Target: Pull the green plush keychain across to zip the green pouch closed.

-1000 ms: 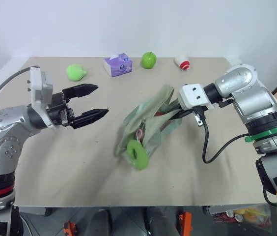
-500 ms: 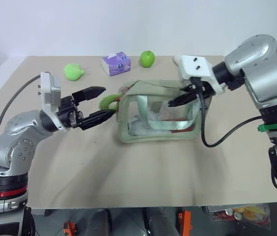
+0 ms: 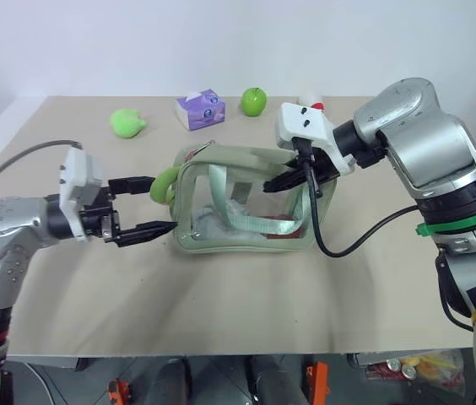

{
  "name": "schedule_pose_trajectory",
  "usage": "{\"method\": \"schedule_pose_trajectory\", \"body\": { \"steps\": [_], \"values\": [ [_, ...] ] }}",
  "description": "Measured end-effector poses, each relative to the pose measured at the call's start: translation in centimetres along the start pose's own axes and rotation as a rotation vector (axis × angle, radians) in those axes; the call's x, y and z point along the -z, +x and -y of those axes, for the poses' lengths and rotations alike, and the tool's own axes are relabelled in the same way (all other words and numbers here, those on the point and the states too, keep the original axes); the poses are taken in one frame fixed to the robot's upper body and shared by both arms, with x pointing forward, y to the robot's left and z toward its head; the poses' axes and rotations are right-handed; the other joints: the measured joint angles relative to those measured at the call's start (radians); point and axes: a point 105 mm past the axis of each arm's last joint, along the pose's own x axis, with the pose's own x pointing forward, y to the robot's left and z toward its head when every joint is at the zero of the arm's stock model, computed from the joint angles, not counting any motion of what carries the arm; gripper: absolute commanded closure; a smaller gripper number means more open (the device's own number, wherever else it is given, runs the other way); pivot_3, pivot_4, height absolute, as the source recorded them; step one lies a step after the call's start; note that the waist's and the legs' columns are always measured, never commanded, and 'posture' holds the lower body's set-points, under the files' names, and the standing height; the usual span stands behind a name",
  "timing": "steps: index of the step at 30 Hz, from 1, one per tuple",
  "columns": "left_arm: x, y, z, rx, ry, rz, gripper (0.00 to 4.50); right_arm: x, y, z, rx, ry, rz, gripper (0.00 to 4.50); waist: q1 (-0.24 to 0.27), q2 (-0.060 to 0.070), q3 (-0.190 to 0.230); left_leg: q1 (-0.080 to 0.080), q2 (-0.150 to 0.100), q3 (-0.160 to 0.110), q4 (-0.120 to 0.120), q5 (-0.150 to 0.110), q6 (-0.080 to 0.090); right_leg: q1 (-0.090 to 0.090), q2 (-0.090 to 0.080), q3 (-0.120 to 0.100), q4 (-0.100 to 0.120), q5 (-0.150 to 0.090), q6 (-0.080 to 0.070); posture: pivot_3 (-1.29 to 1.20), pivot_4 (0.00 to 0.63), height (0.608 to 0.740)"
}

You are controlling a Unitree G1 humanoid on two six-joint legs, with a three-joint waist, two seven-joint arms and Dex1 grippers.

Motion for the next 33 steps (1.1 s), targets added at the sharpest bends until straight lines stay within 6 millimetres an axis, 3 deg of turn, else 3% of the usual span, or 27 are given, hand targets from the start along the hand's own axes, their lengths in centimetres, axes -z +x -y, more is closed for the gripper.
{"method": "schedule_pose_trajectory", "body": {
  "steps": [5, 8, 12, 16, 25, 33],
  "values": [
    [-0.7, -0.3, -0.1, -0.017, -0.008, 0.026, 0.0, 0.5, -0.4, 1.6, 0.074, -0.087, -0.026, 4.48, 0.004, 0.0, 0.0, 0.0, 0.0, 0.0, 0.0, 0.0, 0.0, 0.0, 0.0, 0.0, 0.0, 0.0, 0.0, 0.0, 0.15, 0.74],
    [-2.1, -0.8, -0.6, -0.046, -0.023, 0.089, 0.0, 0.9, -1.2, 2.5, 0.121, -0.158, -0.07, 4.48, 0.005, -0.001, 0.0, -0.001, 0.0, 0.0, 0.0, 0.0, 0.0, 0.0, 0.0, -0.001, 0.0, 0.0, 0.0, 0.0, 0.15, 0.74],
    [-4.0, -1.1, -0.9, -0.057, -0.01, 0.154, 0.0, 1.5, -1.4, 2.9, 0.138, -0.175, -0.103, 4.48, 0.004, -0.001, 0.0, 0.0, 0.0, 0.0, -0.001, 0.0, 0.0, -0.001, 0.0, 0.0, 0.0, -0.001, -0.001, 0.0, 0.15, 0.74],
    [-4.1, -1.0, -0.9, -0.06, -0.012, 0.163, 0.0, 1.0, -1.3, 3.0, 0.136, -0.193, -0.099, 4.48, -0.001, 0.0, 0.001, 0.0, 0.002, 0.0, -0.002, 0.0, 0.0, -0.001, 0.002, -0.001, 0.0, -0.001, -0.001, 0.0, 0.15, 0.74],
    [-4.0, -0.5, -0.6, -0.042, -0.028, 0.158, 0.0, 1.7, 0.7, 0.9, 0.056, -0.144, -0.081, 4.48, -0.001, 0.0, 0.001, 0.0, 0.003, 0.0, -0.002, 0.0, 0.0, -0.001, 0.003, 0.0, 0.0, -0.001, -0.001, 0.0, 0.15, 0.74],
    [-5.6, 0.2, 0.1, -0.003, -0.022, 0.187, 0.0, 1.6, 1.8, -0.7, 0.018, -0.096, -0.057, 4.48, -0.005, -0.001, 0.001, 0.001, 0.007, 0.0, -0.001, 0.0, 0.0, -0.001, 0.007, 0.0, 0.0, 0.0, -0.002, 0.0, 0.15, 0.74]
  ]
}}
